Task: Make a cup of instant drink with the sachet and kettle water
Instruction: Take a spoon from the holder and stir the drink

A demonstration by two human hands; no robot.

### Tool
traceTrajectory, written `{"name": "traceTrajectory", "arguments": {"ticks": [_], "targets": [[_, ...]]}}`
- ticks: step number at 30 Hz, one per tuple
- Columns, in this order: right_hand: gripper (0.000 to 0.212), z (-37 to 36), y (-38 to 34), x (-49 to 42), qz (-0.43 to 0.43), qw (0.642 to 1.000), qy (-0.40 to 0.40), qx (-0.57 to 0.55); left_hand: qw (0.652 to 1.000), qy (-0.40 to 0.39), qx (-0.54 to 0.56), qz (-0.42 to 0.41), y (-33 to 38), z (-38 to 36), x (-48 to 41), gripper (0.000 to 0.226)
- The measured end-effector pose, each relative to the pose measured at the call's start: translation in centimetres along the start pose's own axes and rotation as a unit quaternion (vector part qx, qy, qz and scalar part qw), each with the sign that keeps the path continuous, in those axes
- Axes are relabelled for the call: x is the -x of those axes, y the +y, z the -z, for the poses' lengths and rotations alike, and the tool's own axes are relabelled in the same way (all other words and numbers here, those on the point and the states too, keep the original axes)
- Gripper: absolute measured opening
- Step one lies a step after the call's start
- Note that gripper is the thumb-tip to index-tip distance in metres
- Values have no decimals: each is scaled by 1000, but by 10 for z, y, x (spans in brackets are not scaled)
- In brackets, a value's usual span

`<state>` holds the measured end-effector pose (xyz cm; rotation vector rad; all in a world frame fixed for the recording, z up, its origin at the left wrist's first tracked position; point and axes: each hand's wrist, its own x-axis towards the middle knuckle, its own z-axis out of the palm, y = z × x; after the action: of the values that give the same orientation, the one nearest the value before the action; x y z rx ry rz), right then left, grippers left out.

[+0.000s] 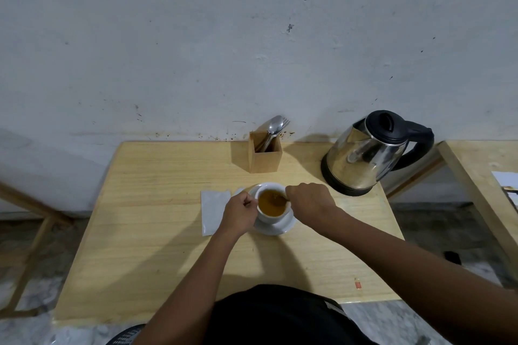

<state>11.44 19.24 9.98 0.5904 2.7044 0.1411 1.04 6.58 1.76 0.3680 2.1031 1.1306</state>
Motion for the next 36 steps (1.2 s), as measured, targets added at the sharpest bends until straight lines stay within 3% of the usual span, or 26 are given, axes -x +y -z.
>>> {"name": "traceTrajectory", "arguments": {"ticks": [8,16,24,36], "targets": [[27,-24,16,29,-52,989,87,-108,1000,0,-7,-9,0,1,0,24],[31,-58,18,62,-72,951,122,-274,1000,5,1,-11,1,1,2,23],[29,-76,11,68,-117,921,183,-323,1000,9,8,-10,2,-1,4,24],[28,-79,-2,64,-150,892,142,-402,999,21,26,-11,0,-2,7,25]]}}
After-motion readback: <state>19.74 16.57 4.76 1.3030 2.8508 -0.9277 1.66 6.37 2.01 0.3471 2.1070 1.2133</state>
